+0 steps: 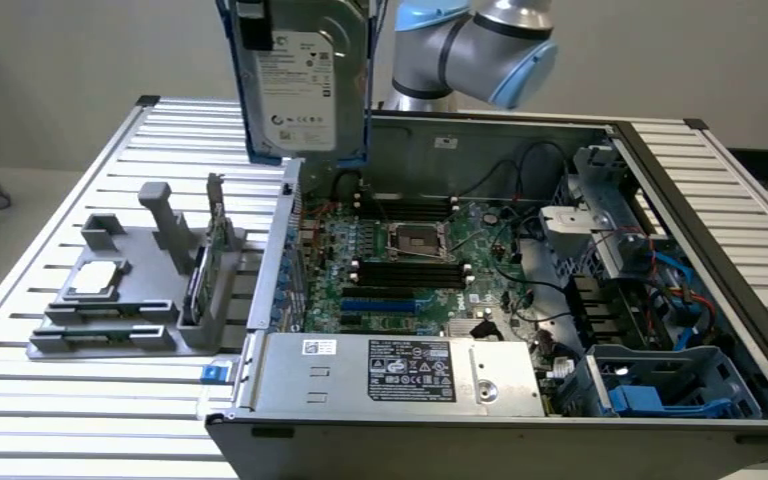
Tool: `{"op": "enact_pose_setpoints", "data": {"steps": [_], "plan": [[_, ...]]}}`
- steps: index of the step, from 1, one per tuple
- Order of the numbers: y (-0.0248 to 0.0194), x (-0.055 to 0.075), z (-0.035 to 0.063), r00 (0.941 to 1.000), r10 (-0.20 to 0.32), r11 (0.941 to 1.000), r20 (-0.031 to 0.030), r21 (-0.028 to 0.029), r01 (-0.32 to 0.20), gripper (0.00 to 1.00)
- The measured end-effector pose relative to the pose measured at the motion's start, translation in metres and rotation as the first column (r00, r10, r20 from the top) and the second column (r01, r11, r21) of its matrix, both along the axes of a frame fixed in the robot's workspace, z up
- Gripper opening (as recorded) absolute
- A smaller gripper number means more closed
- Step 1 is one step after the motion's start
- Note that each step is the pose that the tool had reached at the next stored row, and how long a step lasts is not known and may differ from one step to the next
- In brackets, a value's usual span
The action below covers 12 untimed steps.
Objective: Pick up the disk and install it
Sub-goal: 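Pick up the disk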
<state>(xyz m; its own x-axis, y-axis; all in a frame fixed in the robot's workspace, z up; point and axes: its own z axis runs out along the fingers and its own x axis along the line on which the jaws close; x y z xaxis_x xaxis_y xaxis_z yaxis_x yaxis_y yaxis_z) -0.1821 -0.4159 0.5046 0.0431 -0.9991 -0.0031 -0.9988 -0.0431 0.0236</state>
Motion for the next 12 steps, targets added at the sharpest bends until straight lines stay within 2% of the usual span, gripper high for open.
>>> {"op": "enact_pose_setpoints", "data": {"steps": [5,8,12], "plan": [[-0.0053,0.023,0.0,1.0,0.0,1.0,0.0,0.0045,0.0,0.33],[-0.011,0.036,0.0,1.0,0.0,1.0,0.0,0.0048,0.0,0.33],[-0.0212,0.049,0.0,1.0,0.0,1.0,0.0,0.0048,0.0,0.33]]}}
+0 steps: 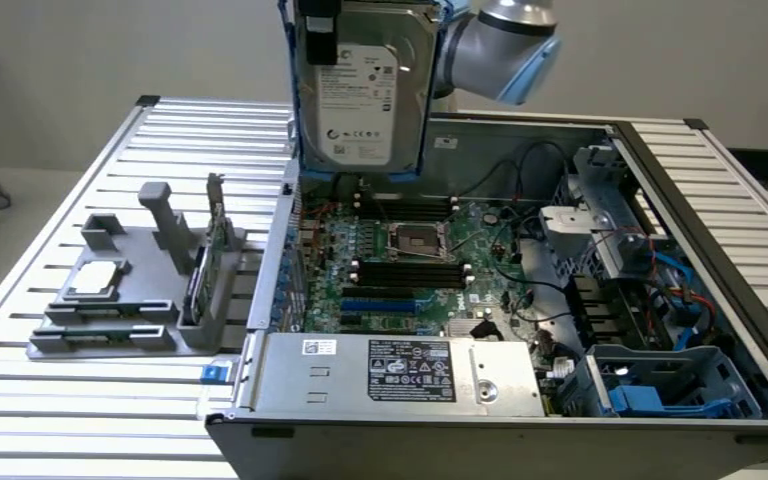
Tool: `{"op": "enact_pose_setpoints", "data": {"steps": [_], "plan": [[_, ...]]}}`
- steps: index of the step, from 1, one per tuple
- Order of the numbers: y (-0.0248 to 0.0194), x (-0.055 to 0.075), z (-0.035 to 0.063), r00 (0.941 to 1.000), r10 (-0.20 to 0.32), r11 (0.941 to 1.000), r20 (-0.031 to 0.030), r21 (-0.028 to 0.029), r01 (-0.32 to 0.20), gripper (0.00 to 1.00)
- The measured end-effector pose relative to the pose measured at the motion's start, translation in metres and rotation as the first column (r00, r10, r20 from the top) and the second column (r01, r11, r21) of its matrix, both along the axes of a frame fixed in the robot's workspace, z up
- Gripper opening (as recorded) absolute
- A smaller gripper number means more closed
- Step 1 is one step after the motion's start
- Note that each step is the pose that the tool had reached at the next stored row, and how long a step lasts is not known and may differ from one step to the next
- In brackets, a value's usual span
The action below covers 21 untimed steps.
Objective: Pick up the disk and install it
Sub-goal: 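Pick up the disk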
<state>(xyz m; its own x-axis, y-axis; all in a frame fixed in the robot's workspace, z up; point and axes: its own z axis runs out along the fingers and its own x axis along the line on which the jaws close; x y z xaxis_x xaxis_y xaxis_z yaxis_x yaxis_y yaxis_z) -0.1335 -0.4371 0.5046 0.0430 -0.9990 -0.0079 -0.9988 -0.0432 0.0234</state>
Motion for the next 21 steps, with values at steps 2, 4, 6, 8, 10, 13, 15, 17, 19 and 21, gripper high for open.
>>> {"op": "enact_pose_setpoints", "data": {"steps": [2,4,6,8,10,13,15,17,19,21], "plan": [[-0.0054,0.005,-0.0001,1.0,0.0,1.0,0.0001,0.0002,0.0,0.33],[-0.0113,0.01,-0.0001,1.0,0.0,1.0,0.0001,0.0001,0.0,0.33],[-0.0173,0.015,0.0,1.0,0.0,1.0,0.0,0.0,0.0,0.33],[-0.024,0.018,-0.0001,1.0,0.0,1.0,0.0,0.0001,0.0,0.33],[-0.0323,0.02,-0.0001,1.0,0.0,1.0,0.0001,0.0001,0.0,0.33],[-0.0456,0.022,-0.0001,1.0,0.0,1.0,0.0001,0.0001,0.0,0.33],[-0.0541,0.023,-0.0001,1.0,0.0,1.0,0.0,0.0001,0.0,0.33],[-0.0621,0.026,-0.0001,1.0,0.0,1.0,0.0,0.0,0.0,0.33],[-0.0688,0.03,-0.0003,1.0,0.0,1.0,0.0001,0.0002,0.0,0.33],[-0.0741,0.036,-0.0006,1.0,0.0,1.0,0.0001,0.0001,0.0,0.33]]}}
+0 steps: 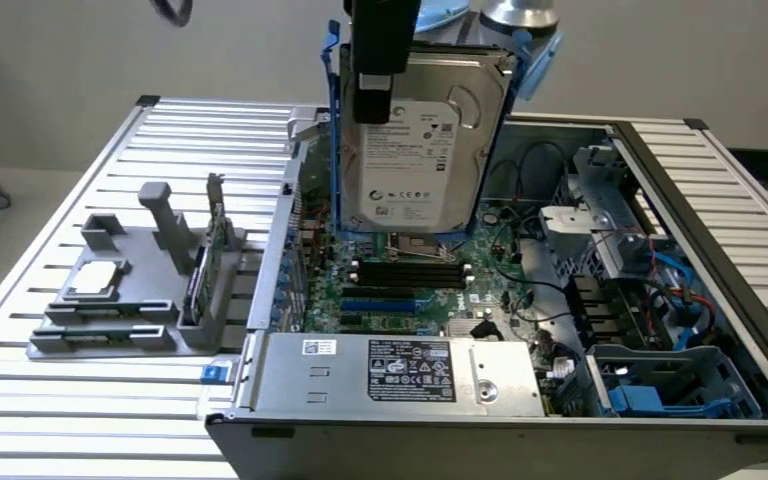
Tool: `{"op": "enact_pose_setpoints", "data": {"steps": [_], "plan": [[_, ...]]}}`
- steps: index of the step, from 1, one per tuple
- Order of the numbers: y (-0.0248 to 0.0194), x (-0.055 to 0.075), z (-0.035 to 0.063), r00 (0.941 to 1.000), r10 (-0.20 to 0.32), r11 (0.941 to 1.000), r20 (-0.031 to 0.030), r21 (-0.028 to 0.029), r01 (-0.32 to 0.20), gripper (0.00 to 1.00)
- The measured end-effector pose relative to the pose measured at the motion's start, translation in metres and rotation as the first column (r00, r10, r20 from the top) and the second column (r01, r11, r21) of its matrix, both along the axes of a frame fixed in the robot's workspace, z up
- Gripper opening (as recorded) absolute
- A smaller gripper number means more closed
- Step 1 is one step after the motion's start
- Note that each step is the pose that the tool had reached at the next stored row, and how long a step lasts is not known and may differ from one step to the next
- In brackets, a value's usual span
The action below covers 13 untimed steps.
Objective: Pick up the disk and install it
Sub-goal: 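Pick up the disk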
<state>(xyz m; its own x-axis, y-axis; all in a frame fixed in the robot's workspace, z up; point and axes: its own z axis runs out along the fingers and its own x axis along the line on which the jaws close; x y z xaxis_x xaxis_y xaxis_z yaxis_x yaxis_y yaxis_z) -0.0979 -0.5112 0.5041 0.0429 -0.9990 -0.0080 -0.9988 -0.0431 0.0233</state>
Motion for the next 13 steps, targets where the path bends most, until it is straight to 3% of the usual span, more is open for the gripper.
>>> {"op": "enact_pose_setpoints", "data": {"steps": [13], "plan": [[-0.0295,0.049,-0.0023,1.0,0.0,1.0,0.0,0.0,0.0,0.33]]}}
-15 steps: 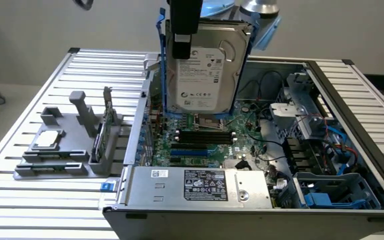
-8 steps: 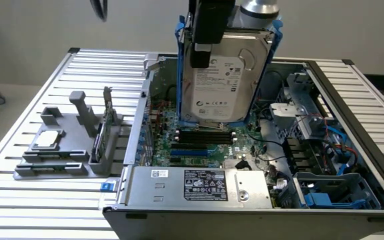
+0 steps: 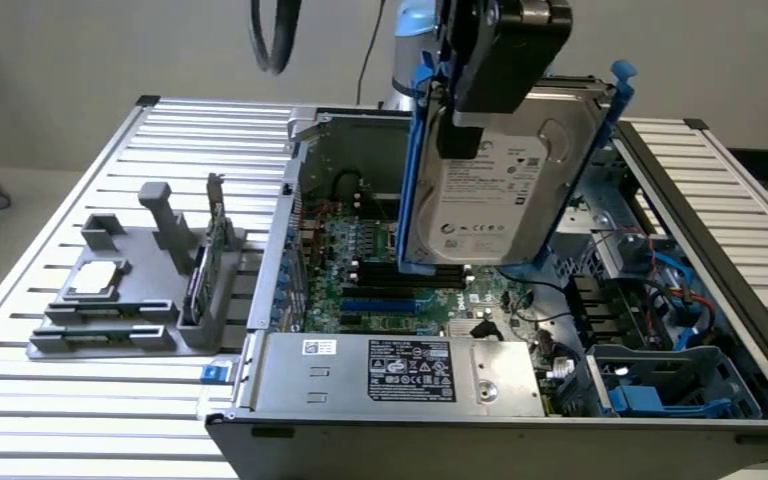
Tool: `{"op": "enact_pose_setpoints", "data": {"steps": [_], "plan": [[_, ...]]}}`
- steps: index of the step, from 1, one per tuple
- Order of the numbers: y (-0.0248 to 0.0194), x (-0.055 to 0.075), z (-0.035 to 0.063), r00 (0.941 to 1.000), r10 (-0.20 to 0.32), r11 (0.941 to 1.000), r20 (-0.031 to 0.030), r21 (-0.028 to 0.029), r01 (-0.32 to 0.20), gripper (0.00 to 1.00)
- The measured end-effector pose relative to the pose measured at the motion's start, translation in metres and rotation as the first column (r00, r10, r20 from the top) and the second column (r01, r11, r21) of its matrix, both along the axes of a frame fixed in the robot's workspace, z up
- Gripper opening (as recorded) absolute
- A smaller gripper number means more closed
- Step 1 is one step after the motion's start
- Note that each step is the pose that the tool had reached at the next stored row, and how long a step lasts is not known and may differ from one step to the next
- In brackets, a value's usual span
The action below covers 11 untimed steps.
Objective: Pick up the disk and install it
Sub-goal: 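Pick up the disk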
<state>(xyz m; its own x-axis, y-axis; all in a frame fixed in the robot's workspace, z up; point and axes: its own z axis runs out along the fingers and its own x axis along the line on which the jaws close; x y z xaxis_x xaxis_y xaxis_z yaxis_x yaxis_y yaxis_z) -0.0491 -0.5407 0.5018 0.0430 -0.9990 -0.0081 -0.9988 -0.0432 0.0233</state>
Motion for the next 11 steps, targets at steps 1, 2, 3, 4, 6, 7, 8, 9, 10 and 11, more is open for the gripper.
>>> {"op": "enact_pose_setpoints", "data": {"steps": [1,2,3,4,6,7,8,9,10,11], "plan": [[-0.002,0.004,-0.0001,1.0,0.0,1.0,0.0,0.0,0.0,0.33],[-0.0041,0.007,-0.0003,1.0,0.0,1.0,0.0,-0.0001,0.0,0.33],[-0.006,0.011,-0.0004,1.0,0.0,1.0,0.0,-0.0001,0.0,0.33],[-0.0081,0.015,-0.0006,1.0,0.0,1.0,0.0,0.0,0.0,0.33],[-0.0121,0.022,-0.0009,1.0,0.0,1.0,-0.0001,-0.0001,0.0,0.33],[-0.0141,0.026,-0.0011,1.0,0.0,1.0,0.0,0.0,0.0,0.33],[-0.0161,0.029,-0.0013,1.0,0.0,1.0,0.0,-0.0001,0.0,0.33],[-0.0181,0.033,-0.0014,1.0,0.0,1.0,0.0,-0.0001,0.0,0.33],[-0.0201,0.037,-0.0015,1.0,0.0,1.0,0.0,-0.0001,0.0,0.33],[-0.0222,0.04,-0.0018,1.0,0.0,1.0,0.0,0.0,0.0,0.33]]}}
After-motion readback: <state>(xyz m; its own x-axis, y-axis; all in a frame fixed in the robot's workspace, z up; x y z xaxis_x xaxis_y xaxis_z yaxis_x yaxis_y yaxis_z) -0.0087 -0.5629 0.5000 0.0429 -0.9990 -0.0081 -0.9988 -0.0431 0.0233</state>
